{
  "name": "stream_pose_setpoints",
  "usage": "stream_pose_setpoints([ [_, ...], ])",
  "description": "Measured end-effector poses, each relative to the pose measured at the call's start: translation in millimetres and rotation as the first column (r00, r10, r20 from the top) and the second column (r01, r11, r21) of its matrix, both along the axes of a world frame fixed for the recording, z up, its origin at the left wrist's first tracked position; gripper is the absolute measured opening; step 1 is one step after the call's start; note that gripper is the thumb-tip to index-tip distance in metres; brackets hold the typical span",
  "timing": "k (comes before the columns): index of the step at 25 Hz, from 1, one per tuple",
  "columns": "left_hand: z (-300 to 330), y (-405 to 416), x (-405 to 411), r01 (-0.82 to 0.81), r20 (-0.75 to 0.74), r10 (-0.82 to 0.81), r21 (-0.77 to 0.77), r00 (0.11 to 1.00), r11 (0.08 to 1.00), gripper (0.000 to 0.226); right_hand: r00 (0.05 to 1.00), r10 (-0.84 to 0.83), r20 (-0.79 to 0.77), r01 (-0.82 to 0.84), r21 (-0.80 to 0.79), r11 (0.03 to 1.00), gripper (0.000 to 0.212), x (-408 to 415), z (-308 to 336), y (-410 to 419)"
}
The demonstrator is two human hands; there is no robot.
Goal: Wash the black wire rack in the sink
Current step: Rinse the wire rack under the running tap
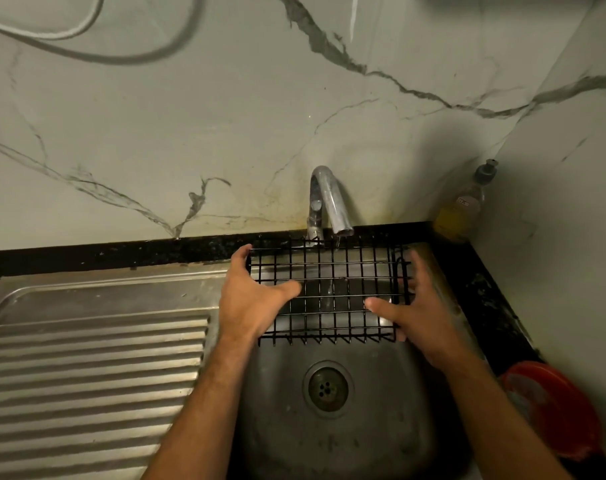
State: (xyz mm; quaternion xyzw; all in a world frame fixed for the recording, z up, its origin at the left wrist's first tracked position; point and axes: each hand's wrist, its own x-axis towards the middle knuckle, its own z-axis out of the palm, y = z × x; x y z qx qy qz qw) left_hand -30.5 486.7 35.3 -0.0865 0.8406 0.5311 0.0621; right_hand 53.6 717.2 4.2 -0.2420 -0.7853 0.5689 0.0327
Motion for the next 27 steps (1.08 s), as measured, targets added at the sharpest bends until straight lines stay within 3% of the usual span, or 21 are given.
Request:
stream_pose_setpoints([
  [2, 0, 1, -1, 0.041, 0.016, -0.04, -0.045, 0.999, 0.998, 0.106, 0.999, -0.039, 0.022, 0.036, 0.116, 0.993, 0.117, 0, -7, -5],
  [4, 0, 8, 1, 0.096, 0.004, -0.096, -0.076, 0.995, 0.992, 0.105, 0.985, -0.169, -0.037, 0.173, 0.195, 0.965, 0.102, -3, -11, -12],
  [6, -3, 16, 6, 0.152, -0.086, -0.173, -0.213, 0.981, 0.965, 0.1, 0.961, -0.269, -0.068, 0.276, 0.126, 0.953, 0.095, -7, -16, -19],
  [8, -14, 25, 10, 0.164, -0.124, -0.271, -0.54, 0.955, 0.826, 0.096, 0.954, -0.296, -0.059, 0.299, 0.076, 0.951, 0.092, -10, -17, -23],
  [10, -24, 36, 15, 0.122, -0.144, -0.326, -0.73, 0.934, 0.672, 0.091, 0.95, -0.308, -0.051, 0.31, 0.048, 0.95, 0.096, -12, -16, -27],
  [11, -29, 44, 21, 0.148, -0.17, -0.418, -0.764, 0.892, 0.627, 0.086, 0.947, -0.315, -0.06, 0.317, 0.036, 0.948, 0.1, -14, -15, -29],
  [13, -44, 57, 37, 0.262, -0.207, -0.705, -0.828, 0.679, 0.495, 0.076, 0.949, -0.308, -0.063, 0.31, 0.034, 0.95, 0.104, -15, -12, -33],
  [15, -56, 54, 44, 0.287, -0.202, -0.842, -0.879, 0.501, 0.382, 0.071, 0.949, -0.312, -0.054, 0.314, 0.026, 0.949, 0.104, -11, -11, -35],
  [16, -60, 46, 39, 0.272, -0.2, -0.849, -0.89, 0.488, 0.366, 0.069, 0.944, -0.326, -0.048, 0.327, 0.013, 0.945, 0.104, -7, -8, -36],
  [20, -64, 11, 30, 0.146, -0.21, -0.788, -0.924, 0.579, 0.354, 0.066, 0.915, -0.392, -0.095, 0.387, -0.069, 0.92, 0.1, 0, -11, -35],
  [24, -51, 31, 30, 0.271, -0.097, -0.92, -0.939, 0.379, 0.211, 0.066, 0.937, -0.341, -0.083, 0.331, -0.111, 0.937, 0.103, -12, -10, -46],
  [26, -33, 28, 12, 0.256, -0.07, -0.928, -0.951, 0.367, 0.173, 0.067, 0.929, -0.357, -0.097, 0.347, -0.112, 0.931, 0.103, -17, -6, -43],
  [27, -26, 23, 3, 0.247, -0.071, -0.905, -0.951, 0.42, 0.188, 0.068, 0.924, -0.369, -0.099, 0.358, -0.115, 0.927, 0.102, -18, -4, -41],
])
